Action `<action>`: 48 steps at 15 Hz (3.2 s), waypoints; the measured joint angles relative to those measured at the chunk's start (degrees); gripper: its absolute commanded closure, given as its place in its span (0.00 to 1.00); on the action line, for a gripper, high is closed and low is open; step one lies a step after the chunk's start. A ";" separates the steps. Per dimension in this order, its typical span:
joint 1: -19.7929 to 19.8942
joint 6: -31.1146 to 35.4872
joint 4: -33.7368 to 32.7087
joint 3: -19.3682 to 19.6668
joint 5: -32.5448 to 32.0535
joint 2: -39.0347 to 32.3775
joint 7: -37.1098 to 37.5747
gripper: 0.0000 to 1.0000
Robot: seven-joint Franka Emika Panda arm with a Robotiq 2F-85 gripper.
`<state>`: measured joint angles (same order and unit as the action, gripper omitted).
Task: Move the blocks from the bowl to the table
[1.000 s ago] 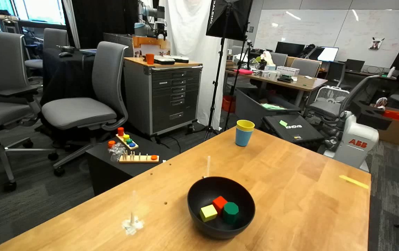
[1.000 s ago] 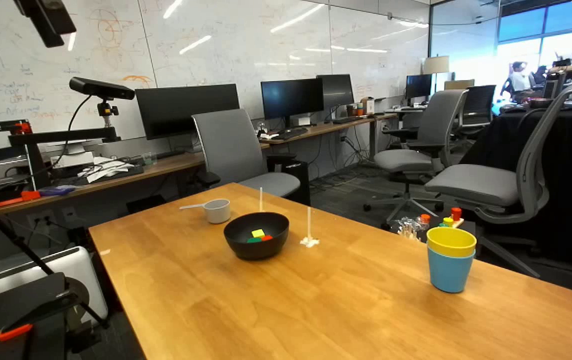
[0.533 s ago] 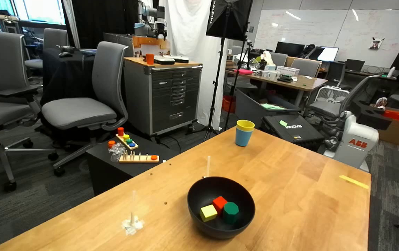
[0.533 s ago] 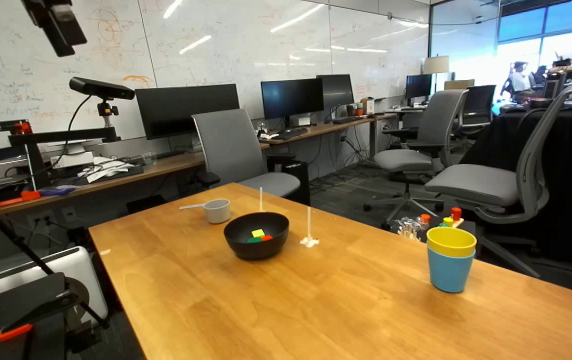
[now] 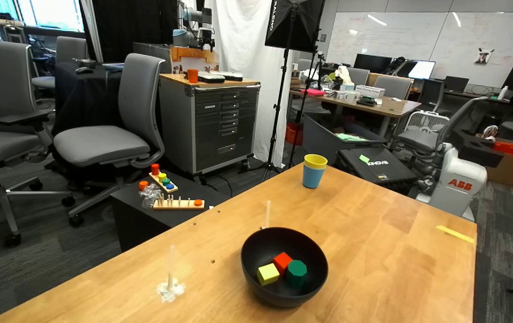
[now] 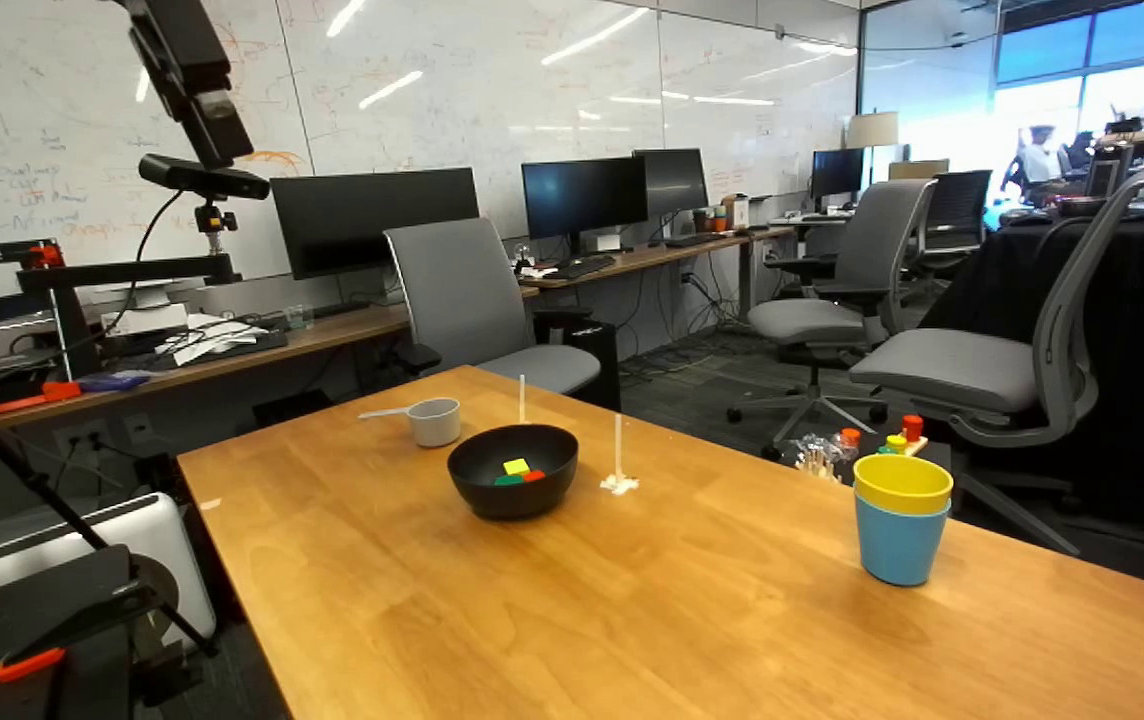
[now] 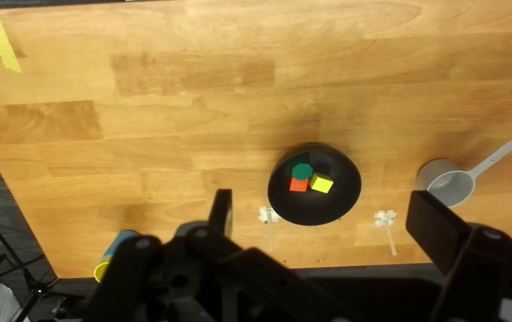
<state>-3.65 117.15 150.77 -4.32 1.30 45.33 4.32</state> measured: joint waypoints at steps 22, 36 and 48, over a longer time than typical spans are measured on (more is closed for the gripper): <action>1.78 25.69 -13.03 -5.03 -3.57 -38.93 24.08 0.00; -3.90 31.82 -25.59 -1.37 -12.45 -57.59 36.95 0.00; -9.73 33.98 -28.15 3.50 -13.08 -66.81 39.12 0.00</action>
<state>-13.38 151.14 122.62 -0.82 -11.77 -21.47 43.44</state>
